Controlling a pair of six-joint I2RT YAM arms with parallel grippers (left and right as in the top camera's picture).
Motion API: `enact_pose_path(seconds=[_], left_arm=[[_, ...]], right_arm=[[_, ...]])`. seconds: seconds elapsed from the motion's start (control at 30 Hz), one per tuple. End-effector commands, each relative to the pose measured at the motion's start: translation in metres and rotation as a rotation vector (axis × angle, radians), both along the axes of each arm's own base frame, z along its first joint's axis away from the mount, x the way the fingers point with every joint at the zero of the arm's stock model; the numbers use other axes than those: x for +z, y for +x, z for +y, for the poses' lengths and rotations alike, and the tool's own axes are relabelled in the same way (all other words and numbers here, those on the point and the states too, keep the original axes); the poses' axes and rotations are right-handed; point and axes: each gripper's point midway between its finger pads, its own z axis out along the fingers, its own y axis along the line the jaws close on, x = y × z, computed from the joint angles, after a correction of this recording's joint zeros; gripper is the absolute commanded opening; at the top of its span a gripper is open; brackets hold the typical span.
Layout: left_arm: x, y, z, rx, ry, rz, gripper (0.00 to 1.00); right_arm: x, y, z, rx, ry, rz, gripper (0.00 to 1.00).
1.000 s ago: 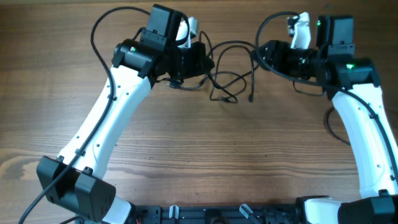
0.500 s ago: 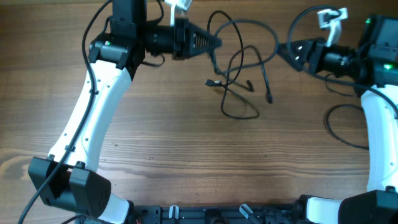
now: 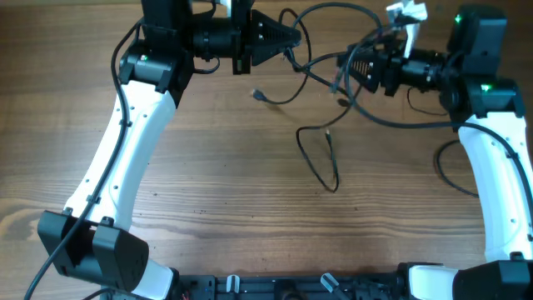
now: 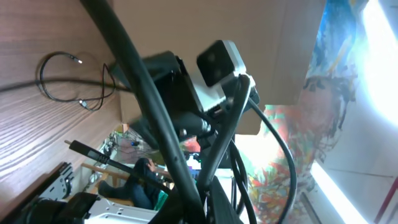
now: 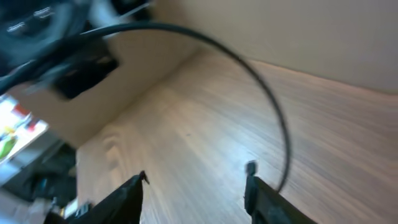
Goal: Untangle cables
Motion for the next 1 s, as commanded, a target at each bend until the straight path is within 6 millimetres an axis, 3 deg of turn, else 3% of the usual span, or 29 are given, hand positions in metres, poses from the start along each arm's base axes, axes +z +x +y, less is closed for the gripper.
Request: enact_pose_path(seconds=[0.0, 0.1, 0.2, 0.3, 0.37, 0.43, 0.53, 0.6, 0.7, 0.83, 0.9, 0.97], left_arm=[[0.012, -0.006, 0.003, -0.018, -0.013, -0.075, 0.04], [0.010, 0.005, 0.010, 0.031, 0.003, -0.197, 0.04], [-0.004, 0.044, 0.033, 0.232, 0.093, -0.262, 0.04], [-0.038, 0.092, 0.079, 0.531, 0.292, -0.238, 0.04], [-0.075, 0.115, 0.124, 0.768, 0.510, -0.153, 0.04], [-0.116, 0.115, 0.177, 0.980, 0.780, -0.037, 0.04], [-0.147, 0.093, 0.213, 1.062, 1.014, 0.069, 0.04], [-0.159, 0.079, 0.222, 1.041, 1.100, 0.106, 0.04], [-0.167, 0.067, 0.224, 0.949, 1.189, 0.070, 0.04], [-0.171, 0.061, 0.225, 0.914, 1.220, 0.071, 0.04], [-0.171, 0.061, 0.225, 0.913, 1.221, 0.072, 0.04], [-0.171, 0.061, 0.225, 0.914, 1.221, 0.072, 0.04]], right_arm=[[-0.013, 0.025, -0.034, -0.258, -0.026, 0.143, 0.16], [-0.029, 0.025, -0.053, -0.337, -0.062, 0.215, 0.04], [-0.058, 0.014, -0.073, -0.438, -0.141, 0.355, 0.04], [-0.089, -0.009, -0.087, -0.511, -0.236, 0.522, 0.04], [-0.109, -0.025, -0.105, -0.628, -0.306, 0.658, 0.04], [-0.116, -0.032, -0.111, -0.654, -0.346, 0.690, 0.04], [-0.109, -0.031, -0.102, -0.599, -0.317, 0.660, 0.04], [-0.093, -0.025, -0.095, -0.555, -0.286, 0.595, 0.04], [-0.051, -0.003, -0.102, -0.609, -0.232, 0.479, 0.04], [0.047, 0.027, -0.161, -0.944, -0.105, 0.292, 0.04], [0.113, 0.027, -0.204, -1.139, -0.085, 0.103, 0.04], [0.154, 0.019, -0.236, -1.288, -0.070, -0.014, 0.04]])
